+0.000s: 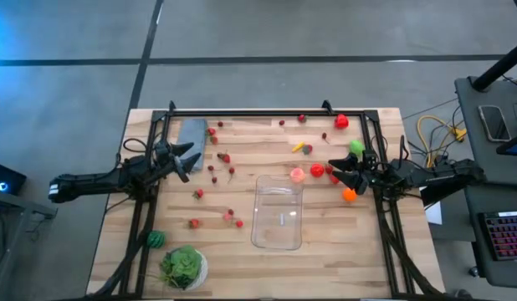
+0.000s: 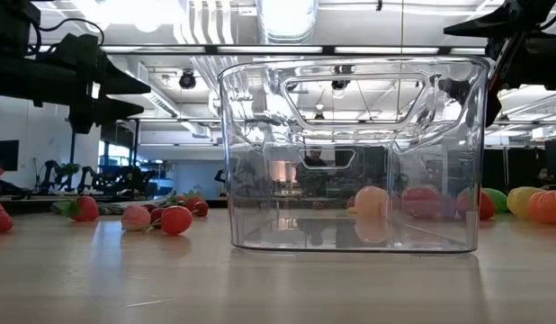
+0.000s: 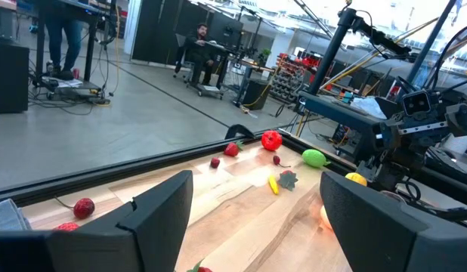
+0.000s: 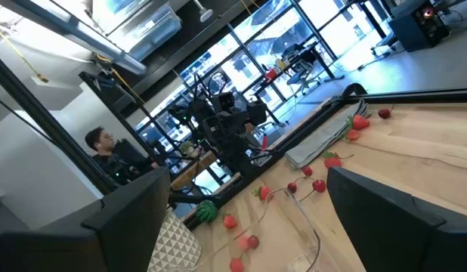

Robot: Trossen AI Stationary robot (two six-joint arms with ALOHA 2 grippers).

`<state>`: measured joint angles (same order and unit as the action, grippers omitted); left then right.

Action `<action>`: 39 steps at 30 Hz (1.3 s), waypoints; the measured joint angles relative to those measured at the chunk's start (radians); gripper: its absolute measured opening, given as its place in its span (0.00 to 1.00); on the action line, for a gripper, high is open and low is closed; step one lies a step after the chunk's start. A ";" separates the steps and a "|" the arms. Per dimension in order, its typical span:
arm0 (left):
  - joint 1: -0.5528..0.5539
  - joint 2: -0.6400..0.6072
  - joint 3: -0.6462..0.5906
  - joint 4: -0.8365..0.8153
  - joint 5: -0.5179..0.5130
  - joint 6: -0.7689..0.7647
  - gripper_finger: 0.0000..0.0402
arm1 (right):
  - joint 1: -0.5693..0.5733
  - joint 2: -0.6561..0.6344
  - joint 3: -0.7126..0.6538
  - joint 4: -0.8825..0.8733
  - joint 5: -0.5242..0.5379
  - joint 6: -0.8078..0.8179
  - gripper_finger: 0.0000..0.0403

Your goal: Pick and placing Produce into tupperware

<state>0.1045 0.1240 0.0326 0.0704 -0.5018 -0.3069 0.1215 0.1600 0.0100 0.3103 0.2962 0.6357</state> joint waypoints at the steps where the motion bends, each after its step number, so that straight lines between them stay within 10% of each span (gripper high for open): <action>1: 0.000 0.000 0.000 0.000 0.000 0.000 0.69 | 0.000 0.000 0.000 0.000 0.000 0.000 0.87; 34: 0.000 0.000 0.000 0.000 0.000 0.000 0.69 | 0.000 0.000 0.000 0.024 0.004 0.000 0.87; 39: 0.000 0.000 0.000 0.000 0.000 0.000 0.69 | -0.005 0.030 -0.001 0.079 0.278 0.137 0.87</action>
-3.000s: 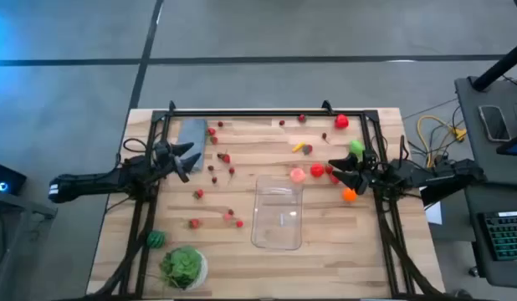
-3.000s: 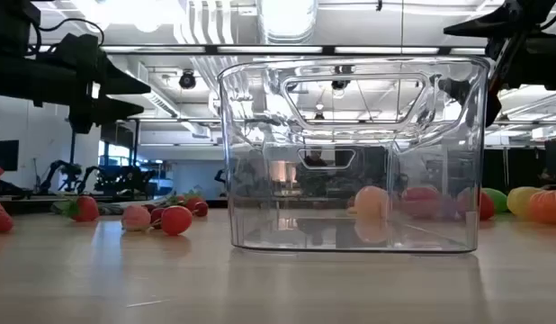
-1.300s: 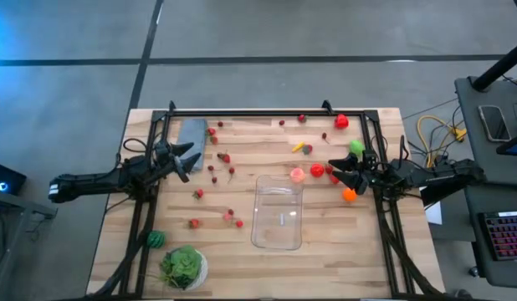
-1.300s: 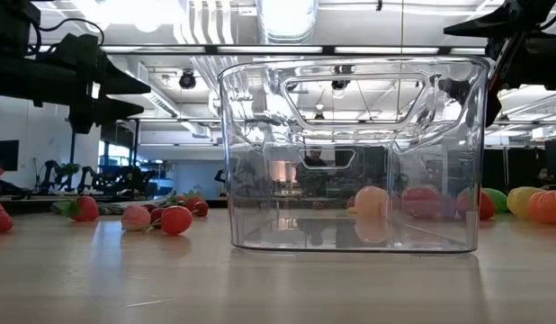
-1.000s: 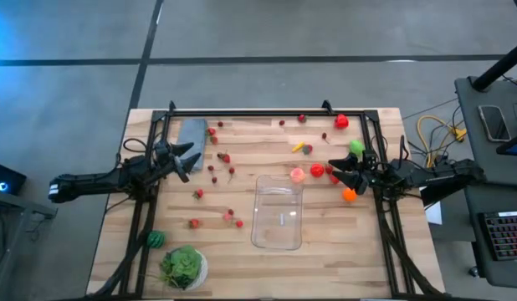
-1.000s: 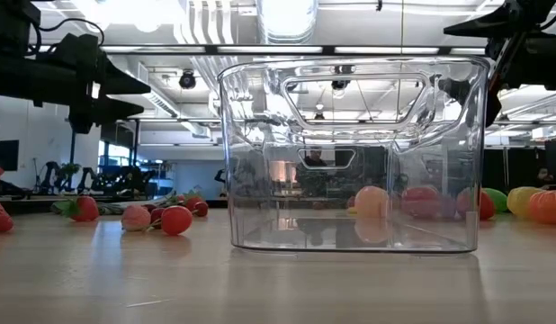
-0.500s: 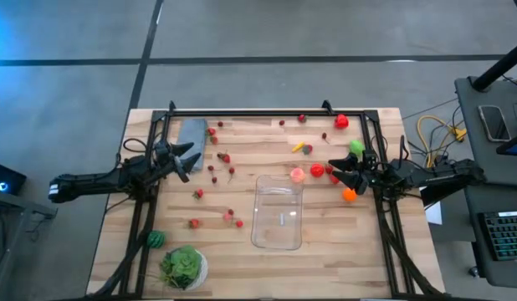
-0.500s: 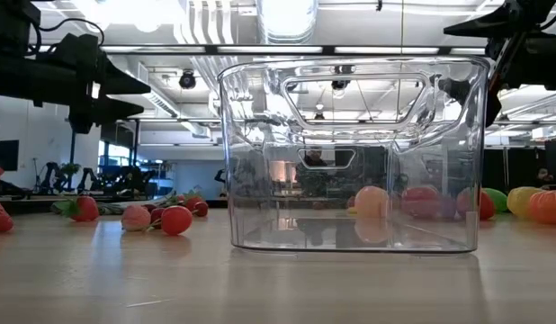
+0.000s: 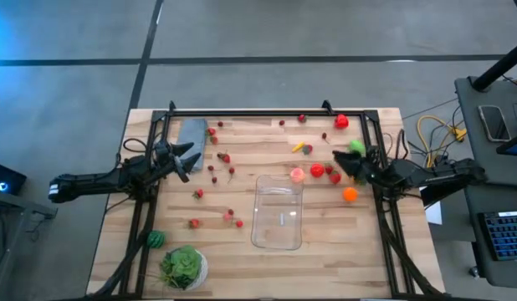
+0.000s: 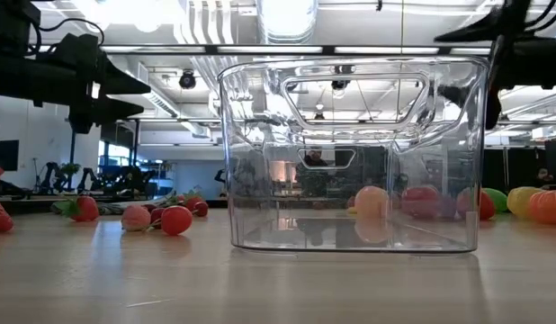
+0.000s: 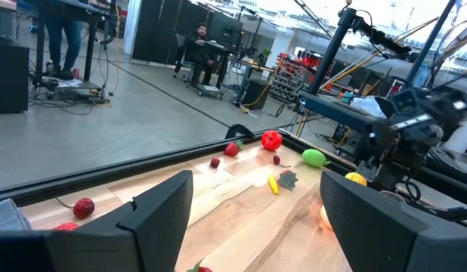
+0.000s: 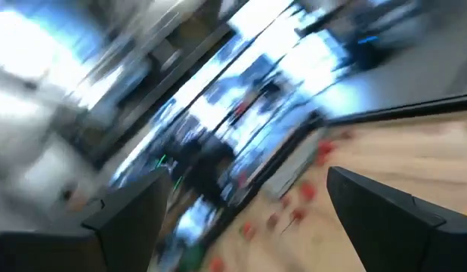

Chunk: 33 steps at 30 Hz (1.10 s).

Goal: Pick and placing Produce into tupperware
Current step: Put the cabbage into the transparent bin

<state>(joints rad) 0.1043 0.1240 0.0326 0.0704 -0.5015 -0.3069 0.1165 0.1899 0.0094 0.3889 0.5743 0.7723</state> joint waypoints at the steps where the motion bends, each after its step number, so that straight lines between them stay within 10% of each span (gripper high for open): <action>1: 0.000 0.000 0.000 0.000 0.000 0.000 0.69 | -0.004 0.012 0.000 0.037 0.061 0.041 0.87; 17: 0.000 0.000 0.000 0.000 -0.001 0.000 0.69 | -0.013 0.073 0.037 0.375 0.128 0.094 0.87; 26: 0.000 0.000 0.000 0.002 -0.003 0.000 0.69 | -0.012 0.364 0.488 0.357 0.124 -0.427 0.87; 30: 0.000 0.000 0.000 0.008 -0.005 -0.001 0.69 | -0.012 0.502 0.714 0.246 0.292 -0.575 0.86; 33: 0.000 0.000 0.000 0.012 -0.001 -0.019 0.69 | -0.006 0.567 0.895 -0.150 0.608 -0.466 0.84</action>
<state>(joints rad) 0.1047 0.1238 0.0325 0.0822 -0.5027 -0.3258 0.1105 0.7569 0.9049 0.2385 1.1823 0.3064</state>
